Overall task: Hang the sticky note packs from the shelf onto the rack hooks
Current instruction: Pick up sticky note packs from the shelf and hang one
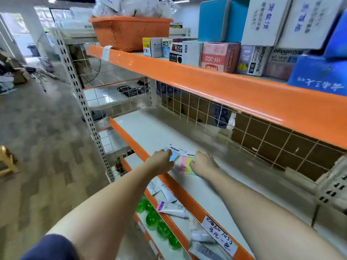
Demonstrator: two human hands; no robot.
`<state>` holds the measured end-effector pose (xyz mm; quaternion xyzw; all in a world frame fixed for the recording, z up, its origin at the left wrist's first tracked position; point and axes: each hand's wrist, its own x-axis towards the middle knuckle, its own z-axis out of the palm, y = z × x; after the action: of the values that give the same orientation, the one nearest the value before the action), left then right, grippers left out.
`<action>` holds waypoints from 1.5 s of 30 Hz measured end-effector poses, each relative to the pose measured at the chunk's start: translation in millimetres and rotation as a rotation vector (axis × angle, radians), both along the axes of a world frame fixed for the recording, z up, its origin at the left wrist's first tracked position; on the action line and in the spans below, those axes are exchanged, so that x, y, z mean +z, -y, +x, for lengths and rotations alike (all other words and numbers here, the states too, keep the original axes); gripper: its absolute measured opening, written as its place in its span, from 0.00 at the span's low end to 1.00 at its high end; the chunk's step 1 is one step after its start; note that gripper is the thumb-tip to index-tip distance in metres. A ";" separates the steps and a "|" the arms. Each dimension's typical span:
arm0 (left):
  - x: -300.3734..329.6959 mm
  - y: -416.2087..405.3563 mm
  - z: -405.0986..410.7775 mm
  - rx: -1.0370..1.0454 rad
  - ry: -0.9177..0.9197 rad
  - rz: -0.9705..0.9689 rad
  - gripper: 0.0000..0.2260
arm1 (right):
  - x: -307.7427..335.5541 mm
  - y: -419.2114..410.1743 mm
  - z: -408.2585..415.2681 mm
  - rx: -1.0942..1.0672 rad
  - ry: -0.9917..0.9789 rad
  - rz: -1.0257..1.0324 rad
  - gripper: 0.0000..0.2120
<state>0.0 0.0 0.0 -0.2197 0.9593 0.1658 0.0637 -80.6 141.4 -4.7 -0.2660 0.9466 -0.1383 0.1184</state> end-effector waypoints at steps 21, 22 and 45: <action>-83.5 40.1 -54.1 -0.132 -0.257 -0.213 0.23 | -57.5 60.8 10.5 -0.332 -0.155 0.059 0.30; -86.0 40.0 -53.8 -0.124 -0.275 -0.214 0.22 | -59.1 61.0 10.3 -0.339 -0.160 0.056 0.30; -43.2 -47.9 -81.0 -0.457 -0.633 -0.022 0.20 | -37.2 -69.8 18.1 -0.604 -0.407 -0.116 0.20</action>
<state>-81.0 47.9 -43.2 0.0610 0.9574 0.1967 -0.2023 -62.5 211.3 -41.9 -0.0031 0.9772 -0.1647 -0.1339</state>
